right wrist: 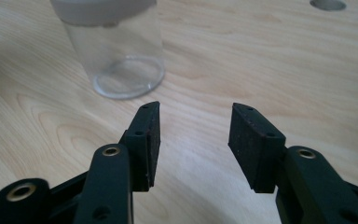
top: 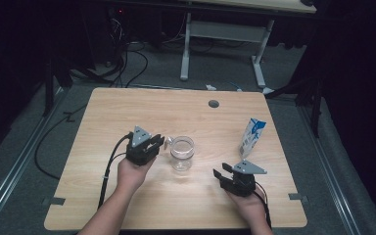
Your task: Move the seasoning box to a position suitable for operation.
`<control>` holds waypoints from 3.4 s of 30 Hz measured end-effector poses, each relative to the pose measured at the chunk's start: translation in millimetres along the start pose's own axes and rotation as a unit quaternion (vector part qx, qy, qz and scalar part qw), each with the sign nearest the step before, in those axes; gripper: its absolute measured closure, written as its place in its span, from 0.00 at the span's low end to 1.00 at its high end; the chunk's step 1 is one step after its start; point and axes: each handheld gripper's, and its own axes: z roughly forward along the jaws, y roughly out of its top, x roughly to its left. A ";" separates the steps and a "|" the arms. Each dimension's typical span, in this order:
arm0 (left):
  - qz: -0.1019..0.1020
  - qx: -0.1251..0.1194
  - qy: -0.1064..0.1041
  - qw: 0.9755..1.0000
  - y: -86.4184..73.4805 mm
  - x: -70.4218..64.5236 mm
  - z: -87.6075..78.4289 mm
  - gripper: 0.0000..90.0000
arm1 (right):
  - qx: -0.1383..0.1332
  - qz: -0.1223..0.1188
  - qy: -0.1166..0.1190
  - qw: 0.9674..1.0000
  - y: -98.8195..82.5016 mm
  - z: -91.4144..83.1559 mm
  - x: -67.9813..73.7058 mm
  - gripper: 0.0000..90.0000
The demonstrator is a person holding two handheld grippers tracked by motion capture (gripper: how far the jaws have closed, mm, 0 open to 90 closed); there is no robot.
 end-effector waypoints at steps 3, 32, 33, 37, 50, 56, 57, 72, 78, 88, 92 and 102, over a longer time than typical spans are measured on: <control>0.012 0.008 0.001 1.000 3.4 0.6 4.2 0.84 | -0.005 -0.001 0.003 1.000 6.6 4.2 2.8 0.62; 0.002 -0.018 -0.010 1.000 1.5 -7.7 25.0 1.00 | -0.057 -0.038 0.018 0.997 49.2 34.8 21.1 1.00; 0.002 -0.018 -0.010 1.000 1.5 -7.7 25.0 1.00 | -0.057 -0.038 0.018 0.997 49.2 34.8 21.1 1.00; -0.001 -0.024 -0.011 1.000 -0.1 -7.0 25.0 1.00 | -0.061 -0.038 0.024 0.997 49.8 35.5 23.6 1.00; -0.001 -0.026 -0.014 1.000 -1.1 -6.2 24.9 1.00 | -0.055 -0.048 0.030 0.997 50.2 40.5 31.7 1.00; -0.004 -0.029 -0.015 0.999 -1.9 -5.8 24.8 1.00 | -0.052 -0.047 0.030 0.997 49.1 41.3 31.5 1.00; -0.004 -0.029 -0.015 0.999 -1.9 -5.8 24.8 1.00 | -0.052 -0.047 0.030 0.997 49.1 41.3 31.5 1.00; -0.004 -0.028 -0.015 0.999 -4.9 -3.9 25.8 1.00 | -0.068 -0.041 0.035 0.996 51.8 40.6 32.1 0.99; -0.006 -0.028 -0.018 0.999 -4.9 -3.2 25.8 1.00 | -0.077 -0.047 0.041 0.995 62.2 41.5 38.5 0.99; -0.017 -0.047 -0.018 0.999 -15.6 -3.7 5.2 1.00 | -0.076 -0.048 0.043 0.995 66.0 39.8 40.9 0.99; -0.014 -0.045 -0.023 0.999 -23.3 -6.0 -5.0 1.00 | -0.076 -0.045 0.044 0.995 66.3 39.6 41.1 0.99; -0.022 -0.033 -0.050 0.998 -45.1 -22.5 -15.3 1.00 | -0.079 -0.043 0.043 0.995 71.6 35.8 45.3 0.99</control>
